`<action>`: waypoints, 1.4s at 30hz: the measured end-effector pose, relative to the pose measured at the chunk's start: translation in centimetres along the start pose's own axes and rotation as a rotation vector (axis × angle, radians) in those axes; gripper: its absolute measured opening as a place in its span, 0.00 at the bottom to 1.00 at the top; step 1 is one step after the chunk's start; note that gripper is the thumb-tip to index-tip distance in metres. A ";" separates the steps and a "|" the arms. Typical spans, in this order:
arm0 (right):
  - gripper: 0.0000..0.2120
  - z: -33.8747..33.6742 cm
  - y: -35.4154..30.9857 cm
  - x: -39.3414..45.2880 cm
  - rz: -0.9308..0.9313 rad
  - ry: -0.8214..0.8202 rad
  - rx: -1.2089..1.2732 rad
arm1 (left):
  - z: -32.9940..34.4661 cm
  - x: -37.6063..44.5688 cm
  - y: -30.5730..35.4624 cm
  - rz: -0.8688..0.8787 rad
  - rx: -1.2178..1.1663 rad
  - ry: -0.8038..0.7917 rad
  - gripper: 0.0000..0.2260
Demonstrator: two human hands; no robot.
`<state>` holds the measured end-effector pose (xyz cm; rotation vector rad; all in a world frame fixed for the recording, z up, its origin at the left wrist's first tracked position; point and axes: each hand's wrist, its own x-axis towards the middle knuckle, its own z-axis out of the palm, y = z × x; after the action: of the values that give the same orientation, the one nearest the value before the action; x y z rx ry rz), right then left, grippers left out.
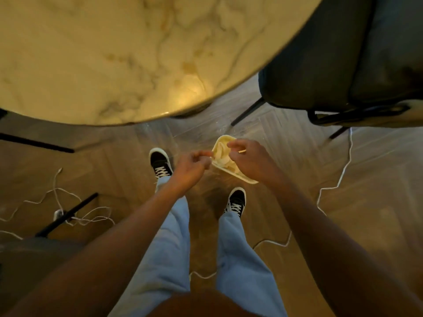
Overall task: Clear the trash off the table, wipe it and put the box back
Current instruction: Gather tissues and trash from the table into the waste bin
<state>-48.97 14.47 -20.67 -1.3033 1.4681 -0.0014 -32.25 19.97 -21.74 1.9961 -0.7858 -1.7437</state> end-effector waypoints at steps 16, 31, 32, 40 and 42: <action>0.07 0.6 -29.8 -3.8 -0.376 -0.138 -0.006 | -21.4 -12.1 9.9 0.344 -0.082 0.143 0.07; 0.23 14.6 -44.1 10.6 -0.544 0.132 -0.690 | -38.8 -7.4 12.5 0.326 -0.153 0.501 0.08; 0.20 14.6 -44.1 11.0 -0.550 0.150 -0.702 | -39.4 -7.0 12.6 0.328 -0.153 0.513 0.08; 0.07 12.1 -43.1 9.7 -0.542 0.194 -0.515 | -41.8 -3.3 12.4 0.323 0.146 0.728 0.24; 0.02 11.0 -42.8 8.7 -0.490 0.193 -0.414 | -42.1 -2.3 12.6 0.307 0.227 0.698 0.26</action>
<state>-10.09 -1.52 -4.62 -2.0263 1.3107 -0.1556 6.91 8.30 -5.41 2.2594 -0.9860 -0.7266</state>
